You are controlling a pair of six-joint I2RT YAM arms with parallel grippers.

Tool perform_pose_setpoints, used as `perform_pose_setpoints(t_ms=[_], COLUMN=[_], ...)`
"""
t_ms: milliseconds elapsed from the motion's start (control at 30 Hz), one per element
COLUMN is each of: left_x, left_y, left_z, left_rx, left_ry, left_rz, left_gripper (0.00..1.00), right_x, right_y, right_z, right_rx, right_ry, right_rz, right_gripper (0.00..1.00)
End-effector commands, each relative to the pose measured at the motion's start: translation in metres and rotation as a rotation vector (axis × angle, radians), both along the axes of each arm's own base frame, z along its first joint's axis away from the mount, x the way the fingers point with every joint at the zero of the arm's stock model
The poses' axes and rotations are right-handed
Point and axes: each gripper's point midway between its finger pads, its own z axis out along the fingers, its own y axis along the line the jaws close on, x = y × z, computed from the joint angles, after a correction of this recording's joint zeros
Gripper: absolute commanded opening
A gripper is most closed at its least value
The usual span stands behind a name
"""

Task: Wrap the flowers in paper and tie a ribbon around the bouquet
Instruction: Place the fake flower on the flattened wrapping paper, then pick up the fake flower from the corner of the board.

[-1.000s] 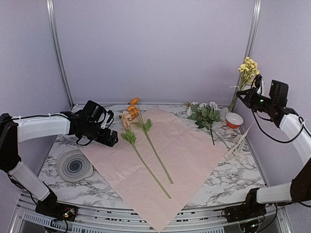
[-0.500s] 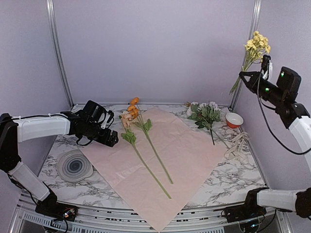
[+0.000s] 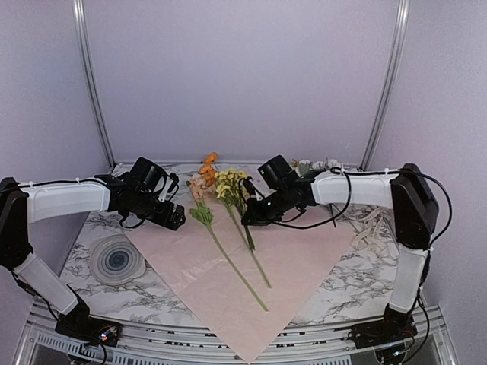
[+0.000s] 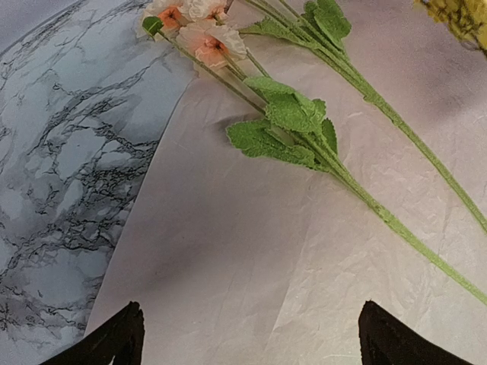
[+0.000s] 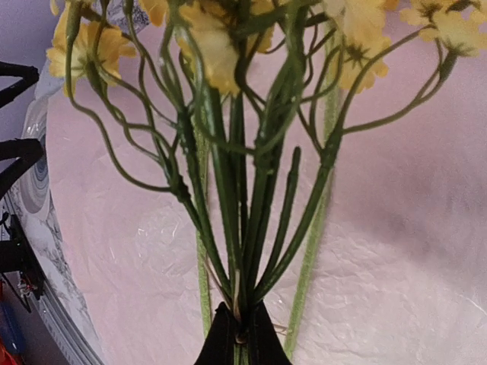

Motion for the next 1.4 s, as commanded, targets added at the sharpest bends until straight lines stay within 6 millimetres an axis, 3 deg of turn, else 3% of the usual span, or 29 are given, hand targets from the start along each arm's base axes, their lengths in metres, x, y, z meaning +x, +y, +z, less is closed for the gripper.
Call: perform_pose_setpoints(t_ms=[0,133,200,333,400,500,600,700,833,1000,1200,1300,1367], left_x=[-0.002,-0.002,-0.002,-0.002,-0.002,-0.002,-0.002,-0.002,-0.004,-0.018,-0.013,-0.017,-0.02], left_y=[-0.003,-0.002,-0.002,-0.003,-0.003,-0.004,-0.003,-0.004,-0.011,-0.049,-0.082,-0.111,-0.124], left_z=[0.009,0.01,0.009,0.008,0.006,0.005,0.005,0.007,0.015,0.056,0.107,0.121,0.118], left_rx=[-0.003,-0.004,0.0,0.0,0.0,0.001,0.002,-0.001,-0.02,-0.145,-0.298,-0.414,-0.465], left_ry=[-0.003,-0.008,-0.007,-0.003,0.002,0.006,0.004,0.001,-0.019,-0.174,-0.267,-0.274,-0.266], left_rz=[-0.016,-0.015,-0.013,-0.013,-0.012,-0.015,-0.016,-0.018,-0.044,-0.192,-0.297,-0.392,-0.437], left_gripper=[0.99,0.99,0.99,0.99,0.99,0.99,0.99,0.99,0.99,0.99,0.99,0.99,0.99], right_x=[-0.014,-0.019,-0.018,-0.006,0.011,0.047,0.089,0.103,0.104,0.106,0.108,0.108,0.11], right_y=[0.023,0.03,0.03,0.021,0.004,-0.052,-0.155,-0.247,-0.305,-0.33,-0.337,-0.341,-0.344], right_z=[-0.027,-0.042,-0.039,-0.012,0.009,0.023,0.017,0.001,-0.016,-0.034,-0.056,-0.066,-0.072], right_rx=[-0.089,-0.081,-0.081,-0.113,-0.112,-0.169,-0.404,-0.572,-0.628,-0.657,-0.635,-0.66,-0.675], right_ry=[0.079,0.115,0.099,0.032,-0.016,-0.082,-0.128,-0.078,-0.015,0.04,0.103,0.131,0.137], right_rz=[0.101,0.124,0.131,0.14,0.112,0.008,-0.202,-0.362,-0.426,-0.404,-0.357,-0.343,-0.335], right_gripper=[0.0,0.01,0.17,0.38,0.42,0.41,0.43,0.5,0.5,0.52,0.51,0.45,0.41])
